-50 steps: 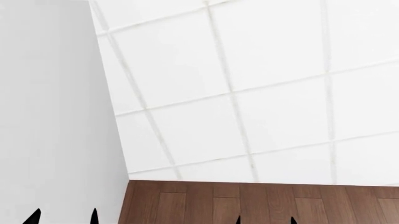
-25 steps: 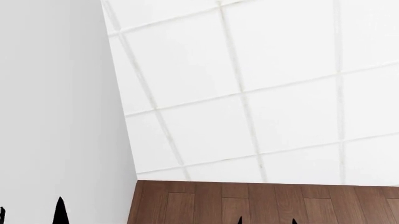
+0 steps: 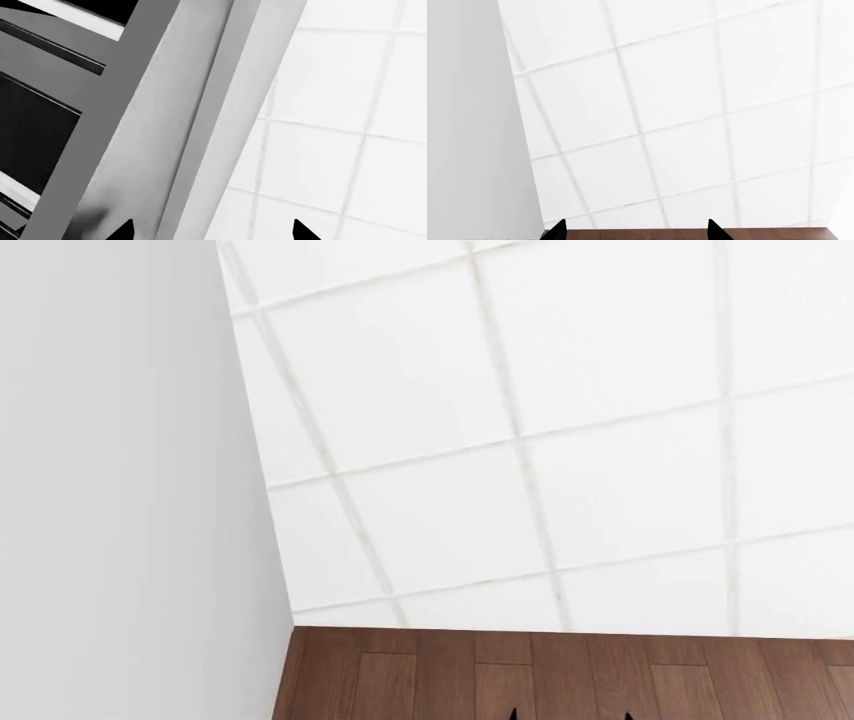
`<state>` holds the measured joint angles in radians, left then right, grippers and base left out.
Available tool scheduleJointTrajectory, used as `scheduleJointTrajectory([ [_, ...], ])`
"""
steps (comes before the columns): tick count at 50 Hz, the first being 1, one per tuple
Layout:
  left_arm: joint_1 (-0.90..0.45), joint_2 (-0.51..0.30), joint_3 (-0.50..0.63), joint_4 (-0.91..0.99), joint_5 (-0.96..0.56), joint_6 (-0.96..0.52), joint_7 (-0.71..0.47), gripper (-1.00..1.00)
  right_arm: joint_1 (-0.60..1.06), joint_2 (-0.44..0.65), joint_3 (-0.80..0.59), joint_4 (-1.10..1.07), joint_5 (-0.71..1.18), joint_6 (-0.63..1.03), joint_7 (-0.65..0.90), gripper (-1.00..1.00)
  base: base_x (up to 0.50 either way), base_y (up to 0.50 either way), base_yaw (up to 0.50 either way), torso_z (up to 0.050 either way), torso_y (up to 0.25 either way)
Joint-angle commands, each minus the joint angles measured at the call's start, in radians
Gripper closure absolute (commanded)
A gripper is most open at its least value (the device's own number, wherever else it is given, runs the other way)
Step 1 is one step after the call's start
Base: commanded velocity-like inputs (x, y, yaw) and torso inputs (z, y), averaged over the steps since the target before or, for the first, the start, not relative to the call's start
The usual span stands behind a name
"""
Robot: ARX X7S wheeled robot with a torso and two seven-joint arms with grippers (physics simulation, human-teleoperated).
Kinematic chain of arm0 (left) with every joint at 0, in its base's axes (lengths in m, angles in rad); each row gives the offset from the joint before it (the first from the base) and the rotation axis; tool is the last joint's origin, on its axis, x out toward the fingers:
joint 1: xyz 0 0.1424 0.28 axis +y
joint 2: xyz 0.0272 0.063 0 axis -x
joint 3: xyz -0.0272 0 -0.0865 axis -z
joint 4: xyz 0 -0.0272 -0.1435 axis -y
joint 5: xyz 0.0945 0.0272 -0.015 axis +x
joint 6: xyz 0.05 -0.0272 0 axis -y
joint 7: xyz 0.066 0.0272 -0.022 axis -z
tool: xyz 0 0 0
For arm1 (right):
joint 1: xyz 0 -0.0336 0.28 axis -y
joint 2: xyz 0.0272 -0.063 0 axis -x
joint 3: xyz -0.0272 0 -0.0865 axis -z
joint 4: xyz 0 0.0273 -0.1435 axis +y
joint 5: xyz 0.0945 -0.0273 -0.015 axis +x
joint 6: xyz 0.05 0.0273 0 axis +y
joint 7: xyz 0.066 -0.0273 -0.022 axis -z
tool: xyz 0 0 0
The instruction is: Close the fridge door
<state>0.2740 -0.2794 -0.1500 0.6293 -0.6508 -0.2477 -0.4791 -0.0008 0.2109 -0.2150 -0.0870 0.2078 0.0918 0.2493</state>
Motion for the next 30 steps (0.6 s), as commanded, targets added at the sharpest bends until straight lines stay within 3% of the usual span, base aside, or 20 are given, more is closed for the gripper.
scheduleJointTrajectory([
  [1, 0.036, 0.006, -0.176, -0.009, -0.11, 0.027, -0.087, -1.0, -0.009, 0.012, -0.003, -0.024, 0.009, 0.018, 0.005, -1.0, 0.0, 0.0, 0.0, 0.0, 0.0],
  [16, -0.065, -0.039, -0.357, -0.165, -0.108, 0.095, -0.146, -1.0, -0.011, 0.022, -0.001, -0.029, 0.021, 0.015, 0.009, -1.0, 0.0, 0.0, 0.0, 0.0, 0.0],
  [30, -0.166, -0.095, -0.417, -0.218, -0.122, 0.099, -0.19, -1.0, -0.011, 0.027, -0.004, -0.032, 0.026, 0.013, 0.015, -1.0, 0.01, 0.01, 0.01, 0.0, 0.0],
])
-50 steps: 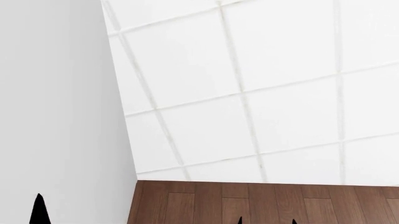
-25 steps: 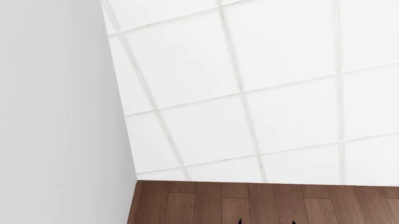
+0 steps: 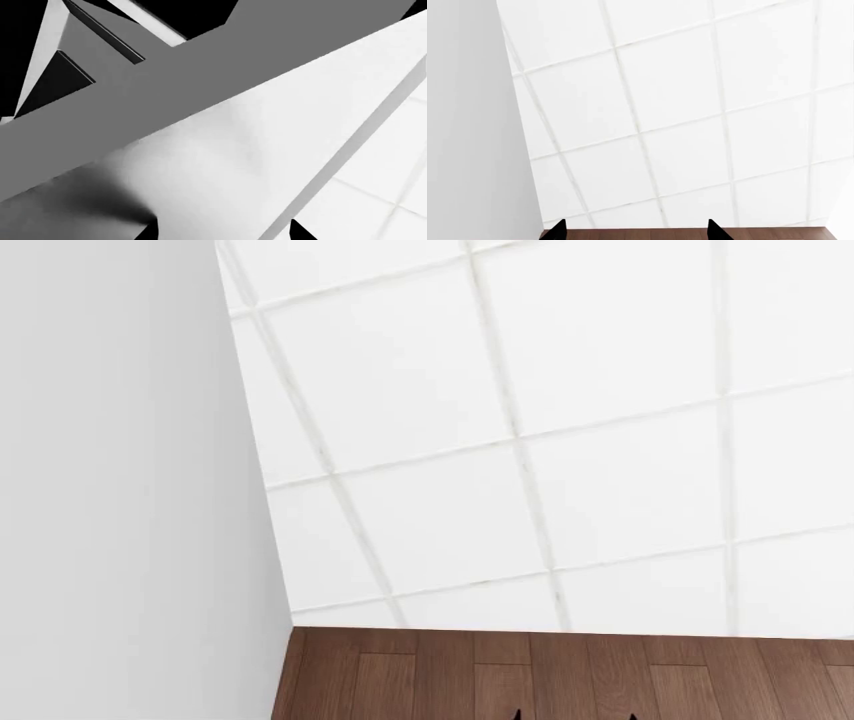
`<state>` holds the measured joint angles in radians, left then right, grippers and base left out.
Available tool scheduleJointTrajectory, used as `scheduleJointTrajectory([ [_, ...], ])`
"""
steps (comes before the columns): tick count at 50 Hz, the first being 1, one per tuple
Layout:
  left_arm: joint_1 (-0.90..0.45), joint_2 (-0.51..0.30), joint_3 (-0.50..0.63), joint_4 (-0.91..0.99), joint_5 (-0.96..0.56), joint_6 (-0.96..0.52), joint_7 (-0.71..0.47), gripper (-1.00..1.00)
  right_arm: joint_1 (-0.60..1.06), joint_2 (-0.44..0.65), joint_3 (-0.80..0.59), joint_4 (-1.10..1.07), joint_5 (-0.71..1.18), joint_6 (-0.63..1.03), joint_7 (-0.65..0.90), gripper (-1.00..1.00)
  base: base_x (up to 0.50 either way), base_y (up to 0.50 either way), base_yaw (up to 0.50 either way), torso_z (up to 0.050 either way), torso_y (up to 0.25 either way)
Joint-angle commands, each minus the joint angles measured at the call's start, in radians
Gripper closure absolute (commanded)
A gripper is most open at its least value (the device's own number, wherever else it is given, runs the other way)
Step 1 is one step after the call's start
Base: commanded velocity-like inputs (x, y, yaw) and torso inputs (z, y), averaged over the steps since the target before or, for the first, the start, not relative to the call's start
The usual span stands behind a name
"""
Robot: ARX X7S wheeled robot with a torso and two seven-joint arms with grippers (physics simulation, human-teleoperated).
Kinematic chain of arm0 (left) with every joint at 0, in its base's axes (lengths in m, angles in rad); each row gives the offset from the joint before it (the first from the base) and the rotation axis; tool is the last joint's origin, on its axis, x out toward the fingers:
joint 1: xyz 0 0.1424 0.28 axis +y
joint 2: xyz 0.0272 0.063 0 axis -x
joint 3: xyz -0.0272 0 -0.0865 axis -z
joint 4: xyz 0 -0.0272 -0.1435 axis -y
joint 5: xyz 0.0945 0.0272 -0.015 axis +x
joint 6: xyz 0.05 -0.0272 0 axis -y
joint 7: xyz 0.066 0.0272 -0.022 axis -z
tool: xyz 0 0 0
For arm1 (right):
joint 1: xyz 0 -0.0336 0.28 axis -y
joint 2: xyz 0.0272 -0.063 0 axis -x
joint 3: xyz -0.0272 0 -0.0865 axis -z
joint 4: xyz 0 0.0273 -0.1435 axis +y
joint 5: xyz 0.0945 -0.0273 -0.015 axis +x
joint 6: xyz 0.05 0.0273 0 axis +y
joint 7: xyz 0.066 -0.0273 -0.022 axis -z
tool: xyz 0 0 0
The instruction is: Close the fridge door
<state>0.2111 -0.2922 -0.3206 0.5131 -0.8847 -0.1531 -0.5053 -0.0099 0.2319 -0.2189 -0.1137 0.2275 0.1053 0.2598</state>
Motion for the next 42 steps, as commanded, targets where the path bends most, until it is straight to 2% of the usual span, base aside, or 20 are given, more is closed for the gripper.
scheduleJointTrajectory([
  [1, -0.106, -0.085, -0.248, -0.103, 0.111, 0.004, -0.166, -1.0, -0.002, 0.007, -0.001, -0.005, 0.006, 0.0, 0.005, -1.0, 0.0, 0.01, 0.01, 0.0, 0.0],
  [14, -0.131, -0.099, -0.263, -0.134, 0.122, 0.01, -0.177, -1.0, 0.003, 0.012, -0.01, 0.006, 0.007, -0.003, 0.008, -1.0, 0.0, 0.0, 0.0, 0.0, 0.0],
  [21, -0.115, -0.093, -0.237, -0.085, 0.104, -0.001, -0.167, -1.0, 0.007, 0.013, -0.013, 0.009, 0.009, -0.001, 0.011, -1.0, 0.0, 0.0, 0.0, 0.0, 0.0],
  [23, -0.083, -0.087, -0.196, -0.024, 0.095, -0.013, -0.142, -1.0, 0.006, 0.014, -0.014, 0.008, 0.011, -0.001, 0.012, -1.0, 0.0, 0.0, 0.0, 0.008, 0.0],
  [26, 0.023, -0.082, -0.039, 0.146, 0.06, -0.05, -0.022, -1.0, 0.002, 0.018, -0.015, 0.0, 0.013, -0.001, 0.013, -1.0, 0.0, 0.0, 0.0, 0.0, 0.0],
  [32, 0.196, -0.08, 0.156, 0.327, 0.099, -0.086, 0.102, -1.0, -0.005, 0.021, -0.014, -0.015, 0.02, 0.002, 0.018, -1.0, 0.0, 0.0, 0.0, 0.0, 0.0],
  [36, 0.277, -0.088, 0.218, 0.349, 0.171, -0.066, 0.178, -1.0, -0.007, 0.019, -0.019, -0.021, 0.019, 0.001, 0.022, -1.0, 0.0, 0.0, 0.0, 0.0, 0.0],
  [42, 0.296, -0.104, 0.245, 0.352, 0.207, -0.056, 0.216, -1.0, -0.006, 0.018, -0.022, -0.024, 0.02, 0.002, 0.028, -1.0, 0.0, 0.0, 0.0, 0.0, 0.0],
])
